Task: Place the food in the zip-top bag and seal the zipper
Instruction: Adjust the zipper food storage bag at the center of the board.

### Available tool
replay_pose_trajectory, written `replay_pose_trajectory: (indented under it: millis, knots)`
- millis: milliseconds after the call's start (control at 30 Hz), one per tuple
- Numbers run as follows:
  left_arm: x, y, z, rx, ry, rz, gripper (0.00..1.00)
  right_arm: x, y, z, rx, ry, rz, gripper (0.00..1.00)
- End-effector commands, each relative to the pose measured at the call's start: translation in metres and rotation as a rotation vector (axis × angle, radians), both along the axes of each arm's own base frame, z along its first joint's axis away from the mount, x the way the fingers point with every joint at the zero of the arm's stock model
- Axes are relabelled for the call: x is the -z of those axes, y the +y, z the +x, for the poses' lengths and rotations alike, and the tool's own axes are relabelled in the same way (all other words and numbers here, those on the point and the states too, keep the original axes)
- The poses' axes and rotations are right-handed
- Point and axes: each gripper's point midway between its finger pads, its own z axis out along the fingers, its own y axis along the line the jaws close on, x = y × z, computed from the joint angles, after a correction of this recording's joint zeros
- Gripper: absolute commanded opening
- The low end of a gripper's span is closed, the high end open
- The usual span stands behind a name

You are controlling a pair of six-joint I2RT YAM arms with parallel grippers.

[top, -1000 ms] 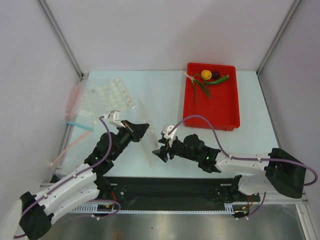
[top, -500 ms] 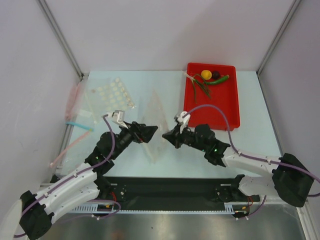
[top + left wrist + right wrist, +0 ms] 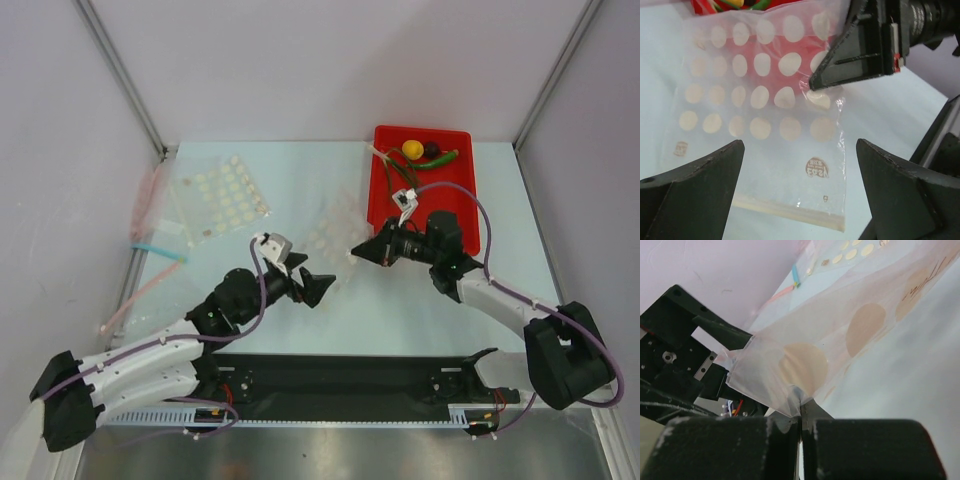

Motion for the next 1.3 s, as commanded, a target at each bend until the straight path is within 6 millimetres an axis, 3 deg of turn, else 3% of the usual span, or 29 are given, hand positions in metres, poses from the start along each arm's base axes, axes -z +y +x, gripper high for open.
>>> replay_pose_trajectory:
  millis: [0, 133, 367, 500, 800, 1000, 1267]
  knots:
    - [-0.014, 0.004, 0.012, -0.083, -0.22, 0.081, 1.0, -0.016, -0.006, 0.0, -0.041, 0.027, 0.016, 0.0]
    - [-0.001, 0.012, 0.019, -0.136, -0.314, 0.178, 1.0, -0.003, -0.02, 0.015, 0.035, 0.042, -0.059, 0.0]
    - [0.011, 0.029, 0.023, -0.177, -0.371, 0.283, 1.0, 0.022, -0.032, 0.028, 0.023, 0.138, -0.114, 0.0]
    - [0.017, 0.027, 0.021, -0.145, -0.406, 0.327, 1.0, 0.035, -0.039, 0.034, 0.025, 0.193, -0.116, 0.0]
    - [0.047, 0.019, 0.026, -0.078, -0.38, 0.502, 0.96, 0.039, -0.052, 0.042, 0.071, 0.208, -0.13, 0.0]
    - [0.073, 0.0, 0.022, 0.059, -0.367, 0.615, 0.88, 0.04, -0.054, 0.042, 0.067, 0.222, -0.119, 0.0]
    - [0.077, -0.009, 0.023, 0.104, -0.361, 0.654, 0.87, 0.038, -0.053, 0.042, 0.064, 0.223, -0.113, 0.0]
